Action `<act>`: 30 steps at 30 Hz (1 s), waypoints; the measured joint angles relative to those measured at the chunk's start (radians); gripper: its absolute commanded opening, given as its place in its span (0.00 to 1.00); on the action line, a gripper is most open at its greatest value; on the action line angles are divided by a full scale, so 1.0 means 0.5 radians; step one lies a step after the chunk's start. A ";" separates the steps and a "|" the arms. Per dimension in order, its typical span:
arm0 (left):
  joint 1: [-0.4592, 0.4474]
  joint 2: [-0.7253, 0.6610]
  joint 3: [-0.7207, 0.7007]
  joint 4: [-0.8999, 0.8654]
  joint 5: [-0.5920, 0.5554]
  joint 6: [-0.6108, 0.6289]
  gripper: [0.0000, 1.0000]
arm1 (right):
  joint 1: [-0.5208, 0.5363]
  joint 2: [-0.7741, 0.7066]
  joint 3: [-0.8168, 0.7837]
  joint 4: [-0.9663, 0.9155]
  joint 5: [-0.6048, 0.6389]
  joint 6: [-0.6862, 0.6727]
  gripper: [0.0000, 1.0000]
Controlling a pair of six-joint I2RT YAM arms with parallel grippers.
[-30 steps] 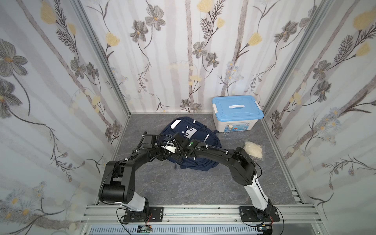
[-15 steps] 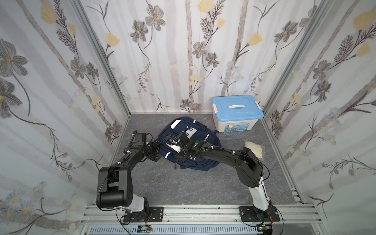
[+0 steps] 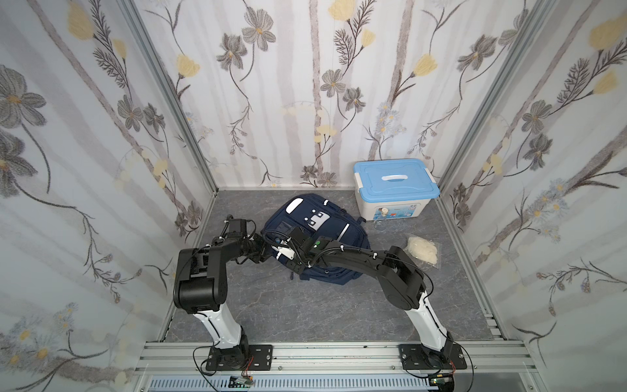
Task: Zip up the backpack
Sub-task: Zip the zipper on the backpack.
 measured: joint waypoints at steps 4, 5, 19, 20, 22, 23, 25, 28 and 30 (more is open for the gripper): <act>0.001 0.018 -0.024 0.080 0.040 0.002 0.16 | -0.005 0.072 0.041 -0.022 0.113 -0.030 0.49; 0.000 0.018 -0.030 0.103 0.050 0.002 0.11 | -0.008 0.095 0.072 -0.043 0.131 -0.036 0.49; 0.001 0.018 -0.091 0.240 0.076 0.010 0.08 | -0.002 0.304 0.397 -0.222 0.321 -0.066 0.30; 0.001 0.022 -0.091 0.245 0.082 0.010 0.08 | -0.007 0.304 0.397 -0.223 0.320 -0.065 0.34; 0.001 0.028 -0.091 0.256 0.096 0.010 0.09 | -0.032 0.296 0.394 -0.222 0.282 -0.044 0.44; 0.001 0.031 -0.091 0.257 0.106 0.009 0.10 | -0.053 0.288 0.391 -0.228 0.234 -0.026 0.50; -0.005 0.035 -0.091 0.268 0.128 0.010 0.12 | -0.097 0.266 0.387 -0.247 0.131 -0.003 0.53; -0.005 0.038 -0.082 0.229 0.175 0.017 0.12 | -0.148 0.223 0.381 -0.278 0.050 0.003 0.55; -0.002 0.043 -0.069 0.208 0.177 0.018 0.13 | -0.157 0.205 0.381 -0.288 0.034 0.003 0.54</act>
